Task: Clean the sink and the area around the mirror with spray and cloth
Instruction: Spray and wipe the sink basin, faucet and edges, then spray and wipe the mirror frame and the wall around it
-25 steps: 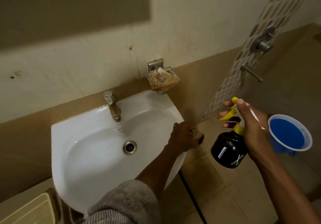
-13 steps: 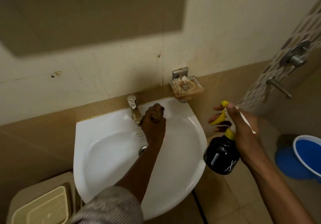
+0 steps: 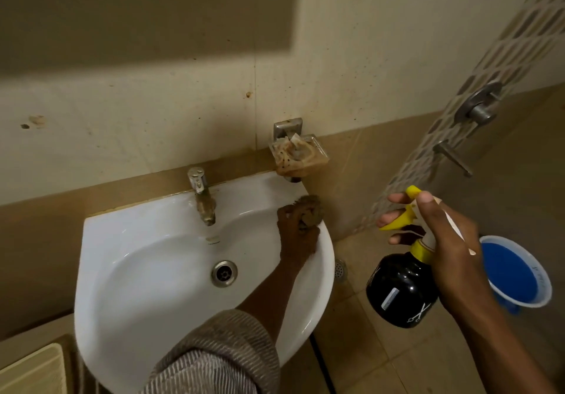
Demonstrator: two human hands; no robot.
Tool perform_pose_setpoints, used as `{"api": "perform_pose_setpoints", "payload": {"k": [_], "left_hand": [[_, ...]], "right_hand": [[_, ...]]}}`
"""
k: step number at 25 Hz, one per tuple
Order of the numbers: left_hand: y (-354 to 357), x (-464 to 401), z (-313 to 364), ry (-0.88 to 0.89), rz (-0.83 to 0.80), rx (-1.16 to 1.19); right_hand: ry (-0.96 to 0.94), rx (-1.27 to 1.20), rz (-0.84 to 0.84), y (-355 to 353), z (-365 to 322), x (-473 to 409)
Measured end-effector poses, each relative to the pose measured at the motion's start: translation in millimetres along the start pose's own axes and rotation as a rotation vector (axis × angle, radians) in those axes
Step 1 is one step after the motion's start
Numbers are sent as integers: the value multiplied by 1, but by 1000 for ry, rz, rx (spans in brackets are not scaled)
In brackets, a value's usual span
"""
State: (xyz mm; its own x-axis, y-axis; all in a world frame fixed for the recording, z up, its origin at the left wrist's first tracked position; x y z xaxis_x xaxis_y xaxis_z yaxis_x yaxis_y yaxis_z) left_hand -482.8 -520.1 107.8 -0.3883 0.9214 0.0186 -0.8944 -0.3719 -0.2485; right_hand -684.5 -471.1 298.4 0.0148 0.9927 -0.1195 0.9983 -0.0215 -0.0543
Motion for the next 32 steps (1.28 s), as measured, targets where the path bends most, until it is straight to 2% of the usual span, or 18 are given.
{"api": "perform_pose_setpoints", "payload": {"k": [5, 7, 9, 12, 15, 20, 22, 24, 26, 28, 30, 32], "left_hand": [[-9, 68, -16, -48, -460, -66], [-25, 93, -16, 47, -664, -134], [-50, 116, -19, 53, -829, -223], [-99, 144, -27, -23, -962, -389], [-156, 168, -31, -109, -1020, -658], [-258, 187, -27, -225, -870, -851], [-303, 181, -28, -203, -746, -950], [-345, 176, -23, -218, -589, -897], [-385, 172, -6, -250, -413, -634], [-441, 171, 17, -197, -105, -200], [-489, 164, 35, -199, 3, 180], [-533, 154, 93, -137, 1, 476]], "right_hand": [[5, -7, 8, 17, -7, 0], [3, 3, -23, 35, -15, 2], [-8, 37, -52, 52, -20, 7], [-24, 19, -102, 74, -30, 15], [-40, -35, -161, 98, -45, 27], [-49, -89, -293, 153, -68, 54], [-45, -91, -372, 183, -83, 70], [-48, -98, -440, 217, -100, 86], [-60, -114, -484, 249, -118, 101], [-99, -120, -521, 281, -144, 118], [-166, -121, -531, 308, -179, 133], [-256, -119, -513, 332, -223, 145]]}}
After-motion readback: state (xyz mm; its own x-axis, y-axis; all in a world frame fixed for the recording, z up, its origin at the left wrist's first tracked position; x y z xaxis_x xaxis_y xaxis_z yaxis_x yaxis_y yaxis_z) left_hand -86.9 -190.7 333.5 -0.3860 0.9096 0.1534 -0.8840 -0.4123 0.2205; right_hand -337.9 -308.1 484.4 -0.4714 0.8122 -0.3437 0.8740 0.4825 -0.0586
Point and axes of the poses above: each hand's wrist, its own x-axis away from the middle knuckle, its own y-axis out of the palm, z = x × y, the point moved 6 cm from there along -x, towards the middle knuckle, and after that the axes turned 1 degree about -x, right-handed, at the moved point
